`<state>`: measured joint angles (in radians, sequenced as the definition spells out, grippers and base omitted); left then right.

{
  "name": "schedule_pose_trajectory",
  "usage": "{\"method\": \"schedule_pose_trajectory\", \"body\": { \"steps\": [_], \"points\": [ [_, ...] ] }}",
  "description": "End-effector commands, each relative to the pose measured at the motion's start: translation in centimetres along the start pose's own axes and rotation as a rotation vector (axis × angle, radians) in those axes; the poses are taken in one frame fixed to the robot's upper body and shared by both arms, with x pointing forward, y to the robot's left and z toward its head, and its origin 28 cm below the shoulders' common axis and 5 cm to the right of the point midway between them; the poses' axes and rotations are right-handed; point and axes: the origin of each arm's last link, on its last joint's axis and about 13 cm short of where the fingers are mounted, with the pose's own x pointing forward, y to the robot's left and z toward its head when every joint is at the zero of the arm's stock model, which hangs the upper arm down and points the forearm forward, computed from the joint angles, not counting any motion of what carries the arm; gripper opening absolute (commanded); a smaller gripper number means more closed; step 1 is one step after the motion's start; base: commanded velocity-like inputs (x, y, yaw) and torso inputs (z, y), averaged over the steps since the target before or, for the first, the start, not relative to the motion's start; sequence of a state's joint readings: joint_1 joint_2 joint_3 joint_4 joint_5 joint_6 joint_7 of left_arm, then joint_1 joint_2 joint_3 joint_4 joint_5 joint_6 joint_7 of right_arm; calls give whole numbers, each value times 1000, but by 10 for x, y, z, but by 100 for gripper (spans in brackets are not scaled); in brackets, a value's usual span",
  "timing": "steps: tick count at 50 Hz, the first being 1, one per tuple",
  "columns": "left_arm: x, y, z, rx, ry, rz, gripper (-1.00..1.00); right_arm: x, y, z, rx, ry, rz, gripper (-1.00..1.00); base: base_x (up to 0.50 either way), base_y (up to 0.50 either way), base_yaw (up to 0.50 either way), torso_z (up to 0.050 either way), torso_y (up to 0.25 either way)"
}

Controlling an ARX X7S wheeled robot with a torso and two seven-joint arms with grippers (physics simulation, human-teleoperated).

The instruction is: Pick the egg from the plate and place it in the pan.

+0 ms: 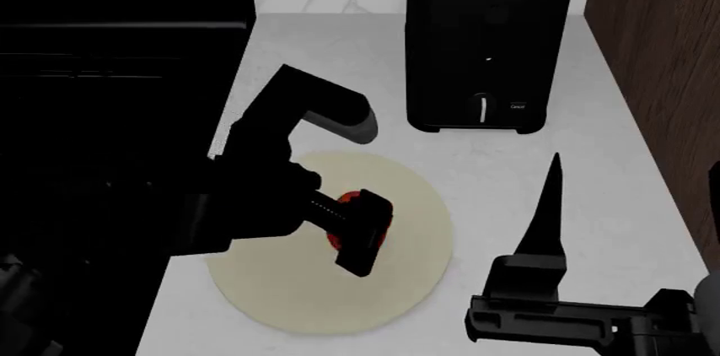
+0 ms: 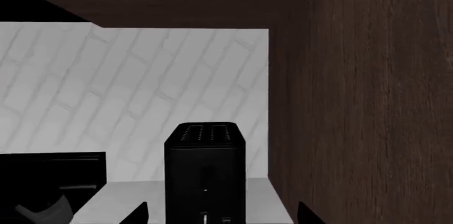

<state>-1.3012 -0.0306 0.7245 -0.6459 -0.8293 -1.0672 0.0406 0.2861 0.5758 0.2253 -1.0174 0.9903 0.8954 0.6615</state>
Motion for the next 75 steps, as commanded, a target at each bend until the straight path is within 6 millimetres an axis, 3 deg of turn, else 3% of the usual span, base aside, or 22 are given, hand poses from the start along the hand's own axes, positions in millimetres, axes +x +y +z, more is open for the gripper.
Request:
{"method": "schedule_pose_trajectory", "body": {
  "steps": [1, 23, 24, 36, 38, 40, 42, 45, 47, 50, 53, 57, 62, 75],
  "points": [
    [8, -8, 0, 9, -6, -45, 100, -3, 0, 1, 15, -21, -4, 100, 0, 0, 0, 0, 0],
    [16, -9, -8, 9, 12, -43, 100, -7, -1, 1, 17, -12, -9, 100, 0, 0, 0, 0, 0],
    [15, -9, -7, 12, 8, -42, -100, -7, -1, 0, 17, -11, -9, 100, 0, 0, 0, 0, 0],
    [11, -9, -4, 15, -13, -45, -100, -6, 0, 1, 16, -13, -7, 100, 0, 0, 0, 0, 0],
    [-4, -11, 7, 25, -73, -55, -100, -5, -1, 1, 15, -12, -6, 100, 0, 0, 0, 0, 0],
    [-40, -15, 24, 22, -174, -70, -100, -5, -1, 0, 11, -10, -3, 100, 0, 0, 0, 0, 0],
    [-70, -17, 26, 32, -235, -66, -100, -4, 0, -1, 2, -12, 12, 100, 0, 0, 0, 0, 0],
    [-119, -20, 16, 30, -335, -15, -100, 1, 6, -1, 5, -9, 34, 100, 0, 0, 0, 0, 0],
    [-139, -24, 2, 33, -382, 15, -100, 8, 9, -1, 6, -12, 48, 100, 0, 0, 0, 0, 0],
    [-153, -25, -17, -29, -440, 51, -100, 18, 11, -3, 3, -13, 71, 100, 0, 0, 0, 0, 0],
    [-162, -23, -34, -64, -498, 115, -100, 31, 9, -7, 9, -13, 84, 100, 0, 0, 0, 0, 0],
    [-158, -20, -70, -147, -583, 237, -100, 42, 7, -13, 14, -8, 97, 100, 0, 0, 0, 0, 0],
    [-159, -22, -92, -134, -637, 348, -100, 44, 6, -15, -14, -10, 115, 100, 0, 0, 0, 0, 0],
    [-165, -28, -102, -178, -682, 349, -100, 31, 9, -10, -68, -12, 141, 100, 0, 446, 0, 0, 1]
  ]
}}
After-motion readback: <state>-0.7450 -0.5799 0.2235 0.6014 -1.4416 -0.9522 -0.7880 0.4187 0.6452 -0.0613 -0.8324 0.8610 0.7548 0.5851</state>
